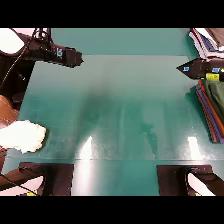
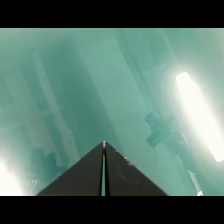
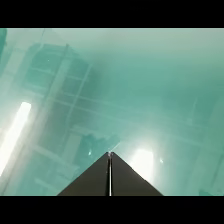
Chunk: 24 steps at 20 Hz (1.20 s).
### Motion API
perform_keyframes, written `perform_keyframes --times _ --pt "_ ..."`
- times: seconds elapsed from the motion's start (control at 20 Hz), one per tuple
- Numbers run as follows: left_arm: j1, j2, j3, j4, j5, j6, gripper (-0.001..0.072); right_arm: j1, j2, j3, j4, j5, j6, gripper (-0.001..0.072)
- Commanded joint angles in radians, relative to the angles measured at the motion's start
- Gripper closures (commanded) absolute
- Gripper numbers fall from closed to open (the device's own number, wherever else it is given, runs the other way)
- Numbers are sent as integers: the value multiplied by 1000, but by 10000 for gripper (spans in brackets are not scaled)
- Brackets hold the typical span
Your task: Fold the shirts.
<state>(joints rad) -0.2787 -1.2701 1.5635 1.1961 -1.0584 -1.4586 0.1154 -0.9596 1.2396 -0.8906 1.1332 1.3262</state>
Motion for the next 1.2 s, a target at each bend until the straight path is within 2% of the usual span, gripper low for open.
perform_keyframes --times 0.0,0.7,0.8,0.9,1.1,1.15 --pt "0 0 0 0 23 0 683 1 1 1 0 3 0 689" --pt "6 3 4 -20 67 -8 683 1 1 1 0 53 1 689" --pt "52 35 13 3 -90 -7 684 1 1 1 0 56 0 690" --pt "122 102 5 113 -272 -7 684 1 1 1 0 57 0 689" --pt "266 328 -201 451 -438 -47 682 1 1 1 0 74 0 690" --pt "304 375 -275 488 -462 -52 629 1 1 1 0 74 0 690"
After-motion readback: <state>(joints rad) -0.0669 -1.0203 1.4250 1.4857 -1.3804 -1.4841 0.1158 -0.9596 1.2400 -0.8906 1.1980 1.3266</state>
